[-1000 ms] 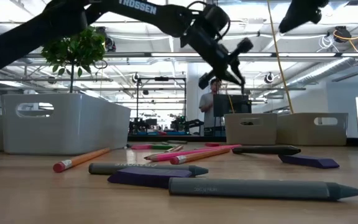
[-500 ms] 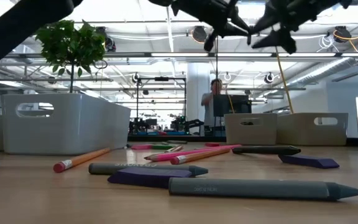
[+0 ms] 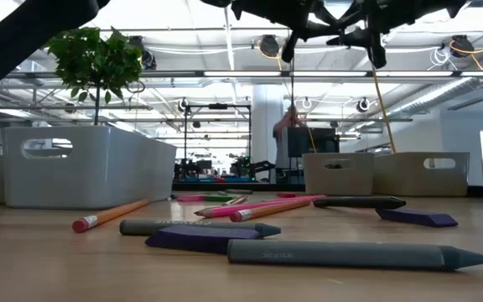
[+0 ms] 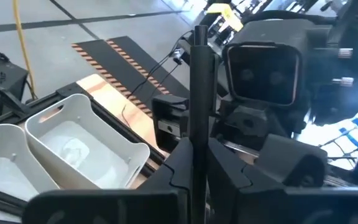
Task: Sort crayons/erasers/pens/pencils in bins
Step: Put the black pen into the top left gray bin
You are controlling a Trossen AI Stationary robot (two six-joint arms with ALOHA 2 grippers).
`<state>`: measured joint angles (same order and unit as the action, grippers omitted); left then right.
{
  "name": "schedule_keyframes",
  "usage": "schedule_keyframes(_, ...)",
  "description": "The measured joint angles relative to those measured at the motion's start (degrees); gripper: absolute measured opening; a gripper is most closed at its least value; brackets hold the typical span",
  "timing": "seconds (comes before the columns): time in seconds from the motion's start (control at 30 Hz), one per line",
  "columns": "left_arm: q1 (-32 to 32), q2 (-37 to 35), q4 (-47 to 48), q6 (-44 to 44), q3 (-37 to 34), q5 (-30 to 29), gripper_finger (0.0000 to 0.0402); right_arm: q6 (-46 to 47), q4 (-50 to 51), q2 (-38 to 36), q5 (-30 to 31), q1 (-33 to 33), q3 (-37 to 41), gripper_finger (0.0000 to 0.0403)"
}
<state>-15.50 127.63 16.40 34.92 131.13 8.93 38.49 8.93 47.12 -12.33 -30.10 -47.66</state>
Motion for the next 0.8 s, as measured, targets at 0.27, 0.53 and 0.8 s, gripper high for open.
schedule_keyframes(0.27, -1.0, -1.04, 0.74, -1.03, 0.0, 1.73, 0.0028, 0.8, 0.43, -1.24, 0.01, -0.01, 0.0, 0.0064)
schedule_keyframes(0.53, -1.26, -1.68, 0.81, -4.38, 0.0, 1.11, 0.0029, 1.08, 0.02, -1.28, -0.14, -0.7, -0.02, 0.0034)
schedule_keyframes(0.8, -1.28, -3.0, 4.29, -12.02, -0.04, 0.38, 0.01, -0.06, 0.61, 1.31, -0.15, -0.7, -0.18, 0.0027)
